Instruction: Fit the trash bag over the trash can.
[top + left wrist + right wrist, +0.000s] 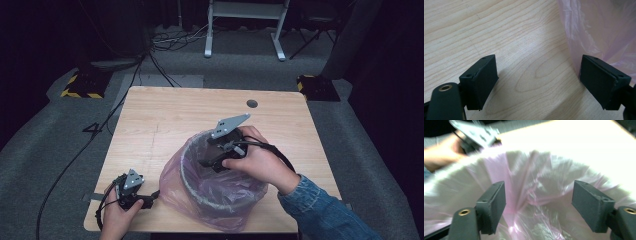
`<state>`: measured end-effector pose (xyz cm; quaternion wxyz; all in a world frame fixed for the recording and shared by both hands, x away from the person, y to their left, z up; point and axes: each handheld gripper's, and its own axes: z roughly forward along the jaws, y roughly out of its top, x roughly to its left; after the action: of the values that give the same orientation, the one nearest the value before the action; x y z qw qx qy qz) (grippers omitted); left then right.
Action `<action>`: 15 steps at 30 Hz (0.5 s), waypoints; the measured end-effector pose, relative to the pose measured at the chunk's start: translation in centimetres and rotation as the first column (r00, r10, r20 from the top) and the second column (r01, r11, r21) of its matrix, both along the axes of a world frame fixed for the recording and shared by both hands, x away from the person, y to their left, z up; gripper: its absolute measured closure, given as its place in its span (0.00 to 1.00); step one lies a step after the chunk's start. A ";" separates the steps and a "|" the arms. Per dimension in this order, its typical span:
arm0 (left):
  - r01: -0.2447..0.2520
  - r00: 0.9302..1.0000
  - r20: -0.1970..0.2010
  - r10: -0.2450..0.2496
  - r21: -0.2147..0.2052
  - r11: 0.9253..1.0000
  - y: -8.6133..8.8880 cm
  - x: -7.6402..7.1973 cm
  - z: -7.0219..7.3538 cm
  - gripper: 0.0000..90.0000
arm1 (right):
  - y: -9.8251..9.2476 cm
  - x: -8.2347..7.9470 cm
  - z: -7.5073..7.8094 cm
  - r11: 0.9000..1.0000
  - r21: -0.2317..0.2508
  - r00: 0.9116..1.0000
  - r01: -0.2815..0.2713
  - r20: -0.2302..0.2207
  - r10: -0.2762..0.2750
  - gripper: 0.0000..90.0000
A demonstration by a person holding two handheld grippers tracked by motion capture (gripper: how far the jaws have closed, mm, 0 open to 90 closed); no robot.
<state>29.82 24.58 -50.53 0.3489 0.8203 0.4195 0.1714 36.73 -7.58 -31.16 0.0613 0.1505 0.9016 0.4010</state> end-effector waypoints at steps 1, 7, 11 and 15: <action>0.000 1.000 0.000 0.000 0.000 1.000 0.0 0.0 0.0 0.17 | -0.3 -0.3 0.6 1.000 0.013 1.000 -0.005 0.007 0.005 0.34; -0.001 1.000 0.000 0.001 0.000 1.000 0.0 0.0 0.0 0.17 | -2.0 -2.0 2.9 0.998 0.054 0.999 -0.028 0.039 0.026 0.41; -0.002 1.000 -0.001 0.002 0.000 1.000 0.0 0.0 0.0 0.17 | -3.1 -3.1 3.7 0.998 0.040 0.999 -0.037 0.039 0.036 0.46; -0.005 1.000 0.001 0.005 -0.002 1.000 -0.1 0.0 0.0 0.17 | -3.9 -4.0 4.1 0.998 -0.011 0.997 -0.069 0.021 0.070 0.64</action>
<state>29.79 24.51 -50.54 0.3495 0.8189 0.4214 0.1720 32.75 -11.52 -27.03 0.0575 0.1145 0.9076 0.3999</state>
